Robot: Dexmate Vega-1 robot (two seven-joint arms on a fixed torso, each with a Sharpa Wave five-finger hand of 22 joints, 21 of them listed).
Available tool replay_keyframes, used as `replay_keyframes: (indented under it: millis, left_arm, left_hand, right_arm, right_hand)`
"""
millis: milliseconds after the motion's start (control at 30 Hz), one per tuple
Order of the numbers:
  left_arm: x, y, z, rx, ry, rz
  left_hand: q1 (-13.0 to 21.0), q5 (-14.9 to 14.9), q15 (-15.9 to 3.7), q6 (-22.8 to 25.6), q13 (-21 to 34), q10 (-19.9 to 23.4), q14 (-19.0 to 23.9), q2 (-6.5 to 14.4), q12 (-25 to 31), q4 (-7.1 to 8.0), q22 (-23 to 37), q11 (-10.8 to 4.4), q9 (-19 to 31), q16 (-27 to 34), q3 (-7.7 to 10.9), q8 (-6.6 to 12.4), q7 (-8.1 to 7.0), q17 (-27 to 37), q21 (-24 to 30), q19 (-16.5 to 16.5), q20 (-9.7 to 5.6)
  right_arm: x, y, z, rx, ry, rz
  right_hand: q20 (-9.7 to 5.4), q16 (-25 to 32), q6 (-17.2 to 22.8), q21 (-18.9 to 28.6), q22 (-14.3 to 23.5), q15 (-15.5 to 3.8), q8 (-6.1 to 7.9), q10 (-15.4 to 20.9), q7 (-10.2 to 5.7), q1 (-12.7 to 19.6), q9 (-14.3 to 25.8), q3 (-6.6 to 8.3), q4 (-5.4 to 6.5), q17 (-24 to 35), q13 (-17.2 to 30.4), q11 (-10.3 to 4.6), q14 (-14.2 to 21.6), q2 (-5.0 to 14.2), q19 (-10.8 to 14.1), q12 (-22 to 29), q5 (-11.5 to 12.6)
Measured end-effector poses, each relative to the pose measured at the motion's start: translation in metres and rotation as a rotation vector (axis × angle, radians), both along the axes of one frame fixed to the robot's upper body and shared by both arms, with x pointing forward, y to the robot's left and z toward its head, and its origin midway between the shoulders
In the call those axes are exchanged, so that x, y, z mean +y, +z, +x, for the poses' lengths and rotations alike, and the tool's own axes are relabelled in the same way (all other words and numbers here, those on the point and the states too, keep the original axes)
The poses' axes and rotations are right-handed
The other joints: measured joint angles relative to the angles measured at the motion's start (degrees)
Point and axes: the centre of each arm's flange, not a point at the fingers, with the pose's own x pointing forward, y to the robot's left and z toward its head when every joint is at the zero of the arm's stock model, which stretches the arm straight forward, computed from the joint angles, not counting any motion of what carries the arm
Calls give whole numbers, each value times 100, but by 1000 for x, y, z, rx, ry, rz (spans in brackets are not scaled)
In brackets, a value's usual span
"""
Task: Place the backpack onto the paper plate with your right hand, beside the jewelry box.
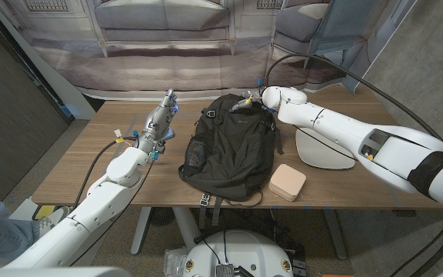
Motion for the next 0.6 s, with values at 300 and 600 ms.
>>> replay_keyframes:
  millis: [300,600]
  left_arm:
    - [2,2,3,1,-8,-1]
    - [1,3,6,3,-14,1]
  left_hand:
    - [0,0,0,52,0,0,0,0,0,25,0,0,0,0,-25,0,-10,0,0,23,23]
    - [0,0,0,52,0,-1,0,0,0,6,0,0,0,0,-43,0,-10,0,0,42,41]
  right_arm:
    - [1,-7,5,2,-9,-6]
    - [2,-10,9,-19,-18,-15]
  right_hand:
    - [1,24,62,22,28,-67,45,115,-62,74,0,0,0,0,2,-51,212,-44,124,44,63]
    - [-15,87,165,178,50,-267,92,447,-165,453,0,43,-42,28,32,-209,560,-30,653,156,253]
